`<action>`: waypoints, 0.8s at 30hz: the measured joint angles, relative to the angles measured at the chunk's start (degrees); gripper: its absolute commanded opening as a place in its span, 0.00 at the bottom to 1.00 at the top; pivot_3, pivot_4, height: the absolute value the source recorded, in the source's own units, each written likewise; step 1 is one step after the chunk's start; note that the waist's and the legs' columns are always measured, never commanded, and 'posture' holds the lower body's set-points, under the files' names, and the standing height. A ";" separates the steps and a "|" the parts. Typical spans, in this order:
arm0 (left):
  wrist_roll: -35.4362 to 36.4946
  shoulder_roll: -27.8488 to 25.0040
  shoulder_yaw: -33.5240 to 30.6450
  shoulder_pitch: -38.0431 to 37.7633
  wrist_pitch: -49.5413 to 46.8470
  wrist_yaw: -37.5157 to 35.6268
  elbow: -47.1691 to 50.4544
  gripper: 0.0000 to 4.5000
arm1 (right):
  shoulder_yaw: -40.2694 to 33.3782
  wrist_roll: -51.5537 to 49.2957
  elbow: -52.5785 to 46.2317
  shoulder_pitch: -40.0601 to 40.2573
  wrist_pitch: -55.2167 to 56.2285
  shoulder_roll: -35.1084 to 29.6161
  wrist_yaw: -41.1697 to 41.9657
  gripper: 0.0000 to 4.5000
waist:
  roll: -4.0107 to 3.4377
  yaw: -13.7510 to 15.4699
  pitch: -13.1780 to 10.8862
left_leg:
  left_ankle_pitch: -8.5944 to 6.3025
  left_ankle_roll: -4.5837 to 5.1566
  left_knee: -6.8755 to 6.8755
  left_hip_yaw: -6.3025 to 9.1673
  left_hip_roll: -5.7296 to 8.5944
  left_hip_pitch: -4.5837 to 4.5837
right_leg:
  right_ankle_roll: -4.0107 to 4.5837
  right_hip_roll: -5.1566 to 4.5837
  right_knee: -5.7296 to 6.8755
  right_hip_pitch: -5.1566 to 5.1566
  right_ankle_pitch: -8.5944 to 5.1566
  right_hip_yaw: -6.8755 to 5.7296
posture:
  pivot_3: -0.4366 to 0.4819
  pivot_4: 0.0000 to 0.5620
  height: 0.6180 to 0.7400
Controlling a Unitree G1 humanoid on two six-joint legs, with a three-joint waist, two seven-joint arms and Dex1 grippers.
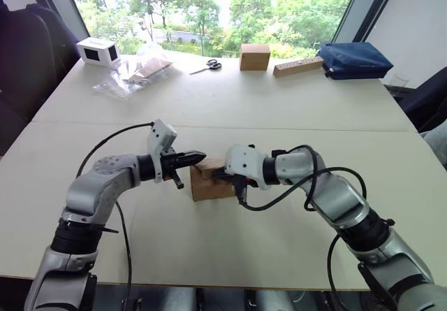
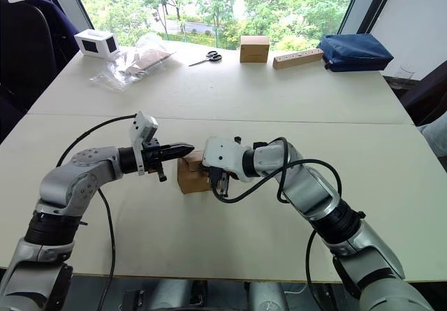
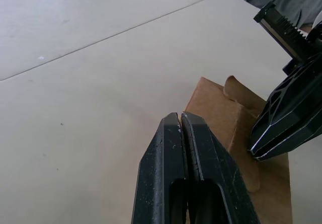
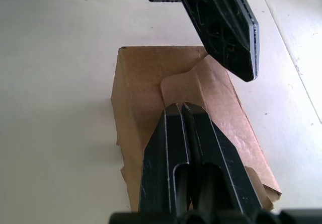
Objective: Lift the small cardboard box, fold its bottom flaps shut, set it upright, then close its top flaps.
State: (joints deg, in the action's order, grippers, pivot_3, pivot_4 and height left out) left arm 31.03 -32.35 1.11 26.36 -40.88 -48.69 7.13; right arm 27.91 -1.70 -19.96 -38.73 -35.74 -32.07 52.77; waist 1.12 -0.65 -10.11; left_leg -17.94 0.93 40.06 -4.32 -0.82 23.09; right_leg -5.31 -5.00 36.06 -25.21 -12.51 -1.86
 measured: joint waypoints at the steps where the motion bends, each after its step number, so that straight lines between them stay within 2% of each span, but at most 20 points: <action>1: -0.10 0.01 0.15 0.00 0.03 -0.13 0.00 0.01 | 0.37 0.66 -0.34 -0.75 0.00 -0.49 0.45 0.00 | 0.00 0.02 0.00 | 0.00 0.00 0.00 0.01 0.00 0.00 | 0.00 0.00 0.00 0.00 0.00 0.00 | 0.48 0.27 1.00; 17: -0.28 0.51 1.04 -0.86 -0.36 -1.08 0.34 0.01 | 5.45 10.04 0.62 -2.59 6.05 -1.16 1.82 0.00 | 0.00 -0.02 0.00 | 0.00 0.00 0.00 0.00 0.00 -0.01 | 0.00 0.01 0.00 0.00 0.00 -0.01 | 0.48 0.27 1.00; 24: -0.26 0.75 0.86 -0.84 -0.82 -0.84 0.40 0.01 | 3.64 9.93 1.90 -2.73 5.87 0.07 2.71 0.00 | 0.00 -0.02 0.00 | 0.03 -0.05 0.00 0.00 0.00 0.00 | 0.00 0.01 0.00 0.01 0.00 -0.01 | 0.48 0.27 1.00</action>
State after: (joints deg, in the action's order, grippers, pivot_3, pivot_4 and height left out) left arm 30.78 -31.60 1.96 25.52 -41.70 -49.53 7.54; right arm 31.55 8.23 -18.06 -41.47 -29.87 -31.99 55.49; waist 1.13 -0.67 -10.11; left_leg -17.91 0.88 40.06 -4.32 -0.82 23.08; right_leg -5.31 -4.99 36.06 -25.20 -12.51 -1.86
